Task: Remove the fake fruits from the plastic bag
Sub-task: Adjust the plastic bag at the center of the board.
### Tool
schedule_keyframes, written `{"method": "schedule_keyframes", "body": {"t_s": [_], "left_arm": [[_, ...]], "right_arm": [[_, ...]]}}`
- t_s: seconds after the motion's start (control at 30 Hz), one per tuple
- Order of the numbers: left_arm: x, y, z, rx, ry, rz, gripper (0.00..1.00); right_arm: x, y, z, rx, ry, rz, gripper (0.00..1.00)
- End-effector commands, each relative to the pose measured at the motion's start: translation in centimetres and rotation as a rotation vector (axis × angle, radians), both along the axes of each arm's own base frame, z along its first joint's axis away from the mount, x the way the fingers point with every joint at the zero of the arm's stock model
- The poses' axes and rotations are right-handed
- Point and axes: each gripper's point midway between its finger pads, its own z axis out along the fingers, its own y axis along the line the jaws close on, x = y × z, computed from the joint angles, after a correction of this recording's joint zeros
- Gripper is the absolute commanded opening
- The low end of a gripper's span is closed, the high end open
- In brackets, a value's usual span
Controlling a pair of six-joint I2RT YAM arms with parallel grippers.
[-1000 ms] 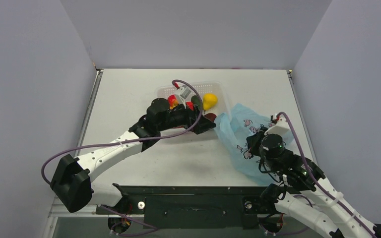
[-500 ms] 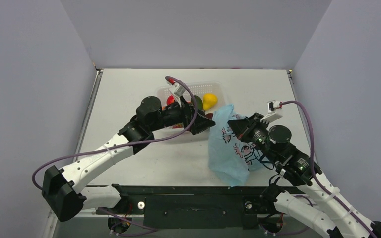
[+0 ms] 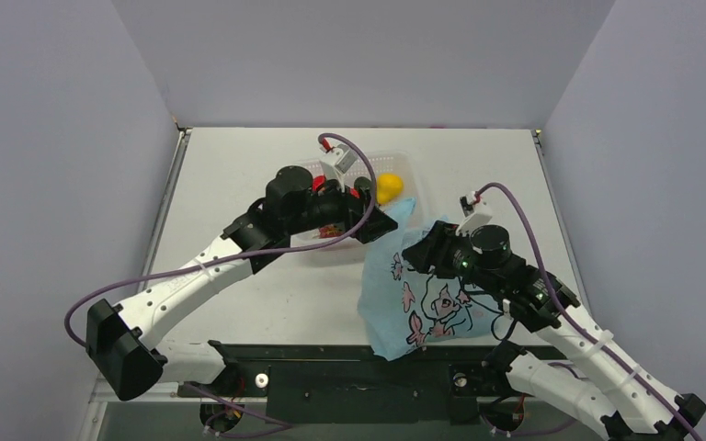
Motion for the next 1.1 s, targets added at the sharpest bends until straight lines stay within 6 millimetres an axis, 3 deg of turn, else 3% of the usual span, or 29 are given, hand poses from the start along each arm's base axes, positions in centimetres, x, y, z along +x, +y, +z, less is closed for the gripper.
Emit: {"method": "schedule_keyframes", "body": {"t_s": [0.0,0.1,0.23,0.4,0.5,0.63,0.8,0.93,1.07], "left_arm": [[1.1,-0.2,-0.6,0.068,0.014,0.02,0.97],[1.4,-0.7,-1.4,0.093,0.046,0.013,0.97],[2.1,-1.8,-3.4,0.158,0.094,-0.007,0.97],[2.6,-3.5,-4.5,0.144,0.122,-0.05,0.97],[1.7,-4.9,-4.6,0.119,0.149,-0.125,0.94],[0.3,-5.9,-4.2,0.058,0.158,-0.191,0.89],[-0.7,-7.2,-3.3,-0.038,0.183,-0.275,0.77],[-1.0,-7.6,-3.2,-0.053,0.194,-0.308,0.58],[-2.0,-8.2,-3.1,-0.095,0.213,-0.337,0.46]], "right_arm": [[-1.4,-3.9,-0.9,-0.156,0.0,-0.049,0.56],[-1.3,-7.0,-0.9,-0.271,0.0,-0.144,0.6],[-0.9,-9.4,0.7,-0.32,-0.021,-0.252,0.72],[0.1,-10.7,1.9,-0.324,-0.004,-0.344,0.76],[0.4,-11.4,1.9,-0.298,0.045,-0.413,0.77],[-1.1,-12.7,0.4,-0.269,0.174,-0.5,0.79],[-4.3,-12.6,-1.4,-0.246,0.245,-0.429,0.75],[-7.1,-11.5,-5.8,-0.303,0.406,-0.297,0.73],[-7.4,-11.1,-9.0,-0.285,0.474,-0.316,0.71]]}}
